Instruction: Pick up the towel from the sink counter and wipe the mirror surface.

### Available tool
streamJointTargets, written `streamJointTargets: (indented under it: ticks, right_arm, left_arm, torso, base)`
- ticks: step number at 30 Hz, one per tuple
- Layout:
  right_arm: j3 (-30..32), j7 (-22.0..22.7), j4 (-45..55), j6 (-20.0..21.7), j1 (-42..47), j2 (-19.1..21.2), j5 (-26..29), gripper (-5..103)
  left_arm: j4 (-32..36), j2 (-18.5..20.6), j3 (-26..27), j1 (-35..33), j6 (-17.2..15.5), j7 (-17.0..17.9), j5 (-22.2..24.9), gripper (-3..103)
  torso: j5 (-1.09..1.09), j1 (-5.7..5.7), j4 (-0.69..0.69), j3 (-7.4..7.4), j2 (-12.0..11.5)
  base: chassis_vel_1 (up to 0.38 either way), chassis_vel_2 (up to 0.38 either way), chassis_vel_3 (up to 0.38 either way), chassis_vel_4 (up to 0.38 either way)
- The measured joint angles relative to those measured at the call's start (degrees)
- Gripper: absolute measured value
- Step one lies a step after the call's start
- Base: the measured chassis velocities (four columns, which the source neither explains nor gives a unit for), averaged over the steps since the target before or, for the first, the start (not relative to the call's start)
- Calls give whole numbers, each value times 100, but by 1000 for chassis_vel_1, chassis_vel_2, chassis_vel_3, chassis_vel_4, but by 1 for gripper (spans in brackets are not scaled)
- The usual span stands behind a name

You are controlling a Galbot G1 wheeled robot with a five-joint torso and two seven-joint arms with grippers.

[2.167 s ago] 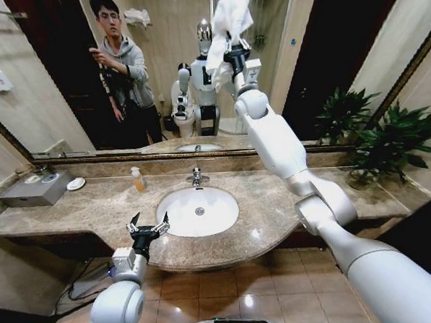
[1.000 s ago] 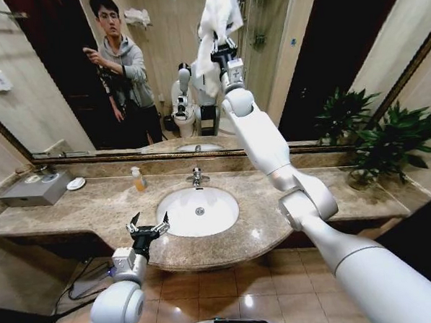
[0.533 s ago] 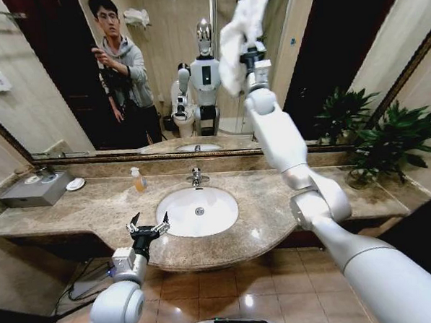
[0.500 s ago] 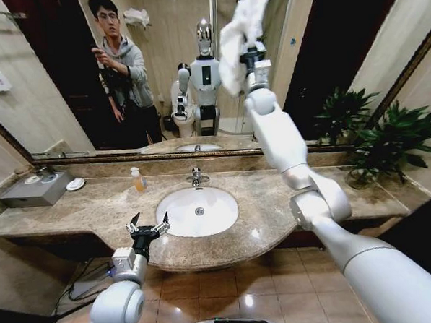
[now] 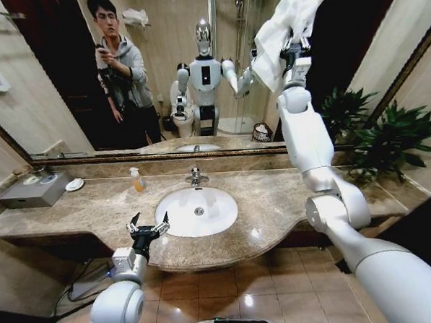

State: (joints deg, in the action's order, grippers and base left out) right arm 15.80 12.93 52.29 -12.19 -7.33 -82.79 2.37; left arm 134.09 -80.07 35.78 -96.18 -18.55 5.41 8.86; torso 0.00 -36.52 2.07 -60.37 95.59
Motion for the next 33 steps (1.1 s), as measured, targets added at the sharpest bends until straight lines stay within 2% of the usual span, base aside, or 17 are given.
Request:
streamJointTargets:
  ticks: [14,22,30,32,33]
  right_arm:
    - [-663,-127,-261,-97,-164,-919,-236,9]
    - [-1044,-147,-333,-172,-249,-953,-361,9]
    - [-733,-139,-469,-214,-270,-943,-448,9]
    - [-565,-124,-398,-198,-261,-793,-380,9]
    - [-485,-107,-331,-169,-247,-673,-324,9]
  left_arm:
    - [0,0,0,0,0,0,0,100]
    - [0,0,0,-1,0,0,0,100]
    - [0,0,0,0,0,0,0,100]
    - [0,-1,0,-1,0,0,0,100]
    - [0,0,0,-1,0,0,0,100]
  torso:
    - [-3,0,0,0,0]
    - [-3,0,-2,0,0]
    - [0,0,-2,0,0]
    - [-2,1,4,0,0]
    - [0,1,1,0,0]
  base:
    - [0,0,0,0]
    - [0,0,0,0]
    - [0,0,0,0]
    - [0,0,0,0]
    - [0,0,0,0]
